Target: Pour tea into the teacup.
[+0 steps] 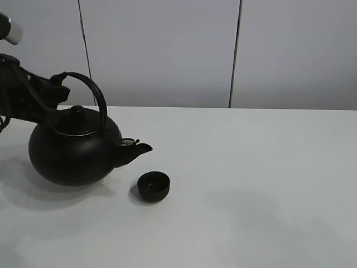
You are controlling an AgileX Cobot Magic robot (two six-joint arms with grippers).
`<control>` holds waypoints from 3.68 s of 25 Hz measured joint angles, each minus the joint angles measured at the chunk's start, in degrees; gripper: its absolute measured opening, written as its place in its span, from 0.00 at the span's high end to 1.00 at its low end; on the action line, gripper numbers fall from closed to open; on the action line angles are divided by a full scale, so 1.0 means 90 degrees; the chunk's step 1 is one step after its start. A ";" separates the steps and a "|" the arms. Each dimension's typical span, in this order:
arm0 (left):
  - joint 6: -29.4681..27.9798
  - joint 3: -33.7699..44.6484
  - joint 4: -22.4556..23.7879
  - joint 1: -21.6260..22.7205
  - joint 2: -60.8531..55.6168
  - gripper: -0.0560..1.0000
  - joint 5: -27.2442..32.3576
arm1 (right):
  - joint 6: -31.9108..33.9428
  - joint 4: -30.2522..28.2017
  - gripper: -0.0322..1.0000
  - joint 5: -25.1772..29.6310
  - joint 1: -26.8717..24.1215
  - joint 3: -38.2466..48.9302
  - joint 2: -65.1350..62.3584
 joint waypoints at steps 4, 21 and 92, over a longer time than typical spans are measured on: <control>0.0000 0.0000 -0.0193 -0.0047 0.0000 0.83 0.0131 | 0.0000 0.0000 0.50 0.0000 0.0000 0.0000 0.0000; 0.0335 0.0000 -0.0805 -0.0232 0.0005 0.83 0.0310 | 0.0000 0.0000 0.50 0.0000 0.0000 0.0000 0.0000; 0.1468 -0.0243 -0.1189 -0.0407 0.0012 0.84 0.0815 | 0.0000 0.0000 0.50 0.0000 0.0000 0.0000 0.0000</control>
